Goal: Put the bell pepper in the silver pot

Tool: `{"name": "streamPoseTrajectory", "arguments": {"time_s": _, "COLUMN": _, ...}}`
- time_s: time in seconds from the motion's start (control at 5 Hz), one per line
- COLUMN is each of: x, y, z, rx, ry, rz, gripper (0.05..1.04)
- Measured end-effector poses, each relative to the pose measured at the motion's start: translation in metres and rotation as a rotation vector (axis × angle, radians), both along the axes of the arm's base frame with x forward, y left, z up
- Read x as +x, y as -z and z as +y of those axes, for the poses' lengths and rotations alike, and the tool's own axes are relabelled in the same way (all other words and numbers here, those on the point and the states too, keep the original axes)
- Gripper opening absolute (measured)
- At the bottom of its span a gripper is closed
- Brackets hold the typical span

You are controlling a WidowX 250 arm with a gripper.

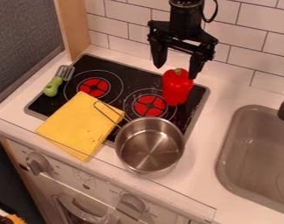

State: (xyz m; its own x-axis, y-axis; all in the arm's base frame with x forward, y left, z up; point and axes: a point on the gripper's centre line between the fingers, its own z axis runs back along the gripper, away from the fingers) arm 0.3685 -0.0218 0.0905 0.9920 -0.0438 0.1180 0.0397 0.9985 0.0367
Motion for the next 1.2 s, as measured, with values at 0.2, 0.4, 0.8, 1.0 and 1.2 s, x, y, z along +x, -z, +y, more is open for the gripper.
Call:
{"name": "streamPoseTrajectory", "arguments": {"time_s": 0.2, "x": 0.005, "y": 0.012, "z": 0.005, "rx": 0.003, "ry": -0.006, "rz": 0.025, "gripper": 0.931}}
{"name": "streamPoseTrajectory", "arguments": {"time_s": 0.4, "x": 0.011, "y": 0.024, "z": 0.006, "rx": 0.005, "ry": 0.000, "rz": 0.045, "gripper": 0.661}}
{"name": "streamPoseTrajectory", "arguments": {"time_s": 0.8, "x": 0.009, "y": 0.021, "z": 0.005, "rx": 0.003, "ry": 0.039, "rz": 0.064, "gripper": 0.179}}
{"name": "streamPoseTrajectory", "arguments": {"time_s": 1.0, "x": 0.005, "y": -0.005, "z": 0.007, "rx": 0.002, "ry": 0.062, "rz": 0.029, "gripper": 0.100}}
{"name": "streamPoseTrajectory", "arguments": {"time_s": 1.2, "x": -0.024, "y": -0.046, "z": 0.014, "rx": -0.002, "ry": 0.065, "rz": -0.014, "gripper": 0.096}}
